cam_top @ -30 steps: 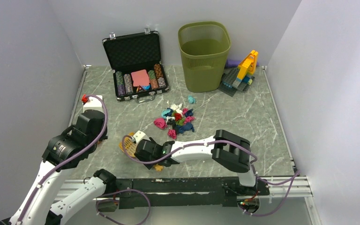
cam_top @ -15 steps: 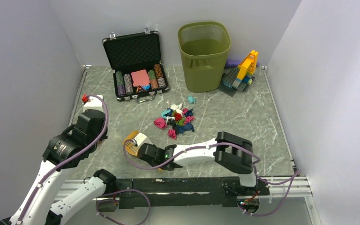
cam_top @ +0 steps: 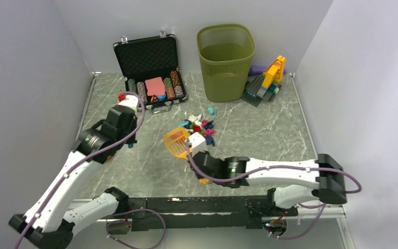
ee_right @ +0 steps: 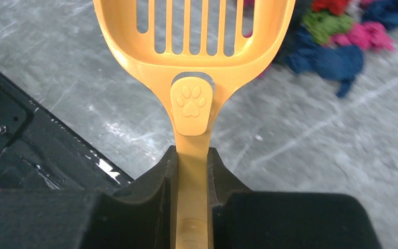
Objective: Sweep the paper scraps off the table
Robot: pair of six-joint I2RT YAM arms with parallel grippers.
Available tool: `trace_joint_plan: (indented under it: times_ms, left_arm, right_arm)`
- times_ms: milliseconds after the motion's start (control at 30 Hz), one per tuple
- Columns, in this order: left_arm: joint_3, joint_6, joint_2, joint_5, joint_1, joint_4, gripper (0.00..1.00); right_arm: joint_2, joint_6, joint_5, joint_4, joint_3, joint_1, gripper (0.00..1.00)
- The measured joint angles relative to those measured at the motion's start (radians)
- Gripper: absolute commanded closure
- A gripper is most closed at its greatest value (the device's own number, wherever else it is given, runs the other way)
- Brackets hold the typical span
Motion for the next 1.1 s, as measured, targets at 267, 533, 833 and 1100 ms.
trace_joint_plan:
  times_ms: [267, 533, 833, 1100]
  left_arm:
    - [0.012, 0.043, 0.261, 0.136, -0.002, 0.224, 1.00]
    - [0.232, -0.063, 0.600, 0.314, -0.022, 0.446, 1.00]
    - [0.459, -0.426, 0.963, 0.478, -0.049, 0.707, 1.00]
    - [0.462, -0.769, 1.186, 0.537, -0.053, 0.892, 1.00]
  right_arm:
    - [-0.248, 0.270, 0.057, -0.362, -0.037, -0.228, 1.00]
    - [-0.456, 0.568, 0.181, -0.731, -0.039, -0.373, 1.00]
    - [-0.432, 0.731, 0.279, -0.932, -0.013, -0.390, 1.00]
    - [-0.463, 0.736, 0.311, -0.951, -0.004, -0.390, 1.00]
